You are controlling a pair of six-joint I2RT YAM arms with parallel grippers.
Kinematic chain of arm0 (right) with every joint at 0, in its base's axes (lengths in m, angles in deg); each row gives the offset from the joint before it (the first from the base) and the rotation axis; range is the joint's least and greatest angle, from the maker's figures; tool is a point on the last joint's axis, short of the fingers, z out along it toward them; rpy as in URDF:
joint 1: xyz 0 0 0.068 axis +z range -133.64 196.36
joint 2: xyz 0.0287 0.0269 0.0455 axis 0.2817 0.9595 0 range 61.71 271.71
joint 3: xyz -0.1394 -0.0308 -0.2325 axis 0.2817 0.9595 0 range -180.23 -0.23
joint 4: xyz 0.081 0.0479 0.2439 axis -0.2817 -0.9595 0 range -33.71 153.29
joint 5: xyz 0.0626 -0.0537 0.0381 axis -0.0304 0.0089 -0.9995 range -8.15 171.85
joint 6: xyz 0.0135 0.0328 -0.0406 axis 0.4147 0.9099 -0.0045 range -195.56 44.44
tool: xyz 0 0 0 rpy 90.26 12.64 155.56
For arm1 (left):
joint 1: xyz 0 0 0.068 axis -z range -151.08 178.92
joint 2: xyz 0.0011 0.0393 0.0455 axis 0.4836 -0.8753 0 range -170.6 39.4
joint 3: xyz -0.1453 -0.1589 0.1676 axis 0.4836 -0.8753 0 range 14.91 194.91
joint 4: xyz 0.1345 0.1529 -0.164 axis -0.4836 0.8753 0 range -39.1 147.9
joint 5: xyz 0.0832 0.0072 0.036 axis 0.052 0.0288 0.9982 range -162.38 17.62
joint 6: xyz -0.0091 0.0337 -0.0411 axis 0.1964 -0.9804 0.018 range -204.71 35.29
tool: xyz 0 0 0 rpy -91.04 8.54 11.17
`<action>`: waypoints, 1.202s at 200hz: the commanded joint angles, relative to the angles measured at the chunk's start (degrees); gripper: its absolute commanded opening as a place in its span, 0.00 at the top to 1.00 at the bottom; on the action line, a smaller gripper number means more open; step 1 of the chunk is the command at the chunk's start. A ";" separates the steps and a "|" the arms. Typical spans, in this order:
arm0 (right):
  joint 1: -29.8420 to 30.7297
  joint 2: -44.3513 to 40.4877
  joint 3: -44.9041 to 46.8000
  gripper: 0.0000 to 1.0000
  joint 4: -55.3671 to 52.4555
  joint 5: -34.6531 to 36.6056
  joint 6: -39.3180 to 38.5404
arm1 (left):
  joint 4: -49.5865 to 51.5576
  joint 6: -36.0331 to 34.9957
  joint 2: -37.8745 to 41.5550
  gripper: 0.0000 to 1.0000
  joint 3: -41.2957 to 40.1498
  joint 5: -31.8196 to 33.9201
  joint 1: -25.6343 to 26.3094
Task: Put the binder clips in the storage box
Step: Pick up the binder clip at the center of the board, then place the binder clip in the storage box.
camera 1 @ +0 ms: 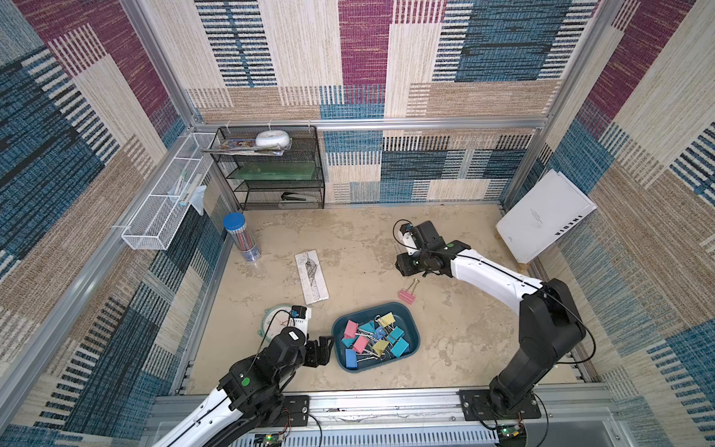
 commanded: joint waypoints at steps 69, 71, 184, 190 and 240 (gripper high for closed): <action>15.91 -15.70 18.15 0.49 -0.72 -7.64 -6.57 | -1.18 -0.73 0.39 0.11 -0.11 -0.79 0.02; 15.98 -15.72 18.22 0.49 -0.80 -7.64 -6.83 | -1.11 -0.71 0.50 0.11 -0.05 -0.79 -0.04; 15.95 -10.46 16.59 0.34 -3.68 1.66 -13.00 | -0.86 -0.76 1.24 0.11 -0.27 -0.70 0.00; 15.94 -11.33 16.39 0.34 -3.85 1.23 -13.09 | -0.93 -0.77 1.22 0.11 -0.28 -0.70 -0.01; 15.94 -16.51 15.41 0.32 -5.25 0.32 -12.76 | -0.91 -0.71 1.15 0.11 -0.23 -0.70 -0.02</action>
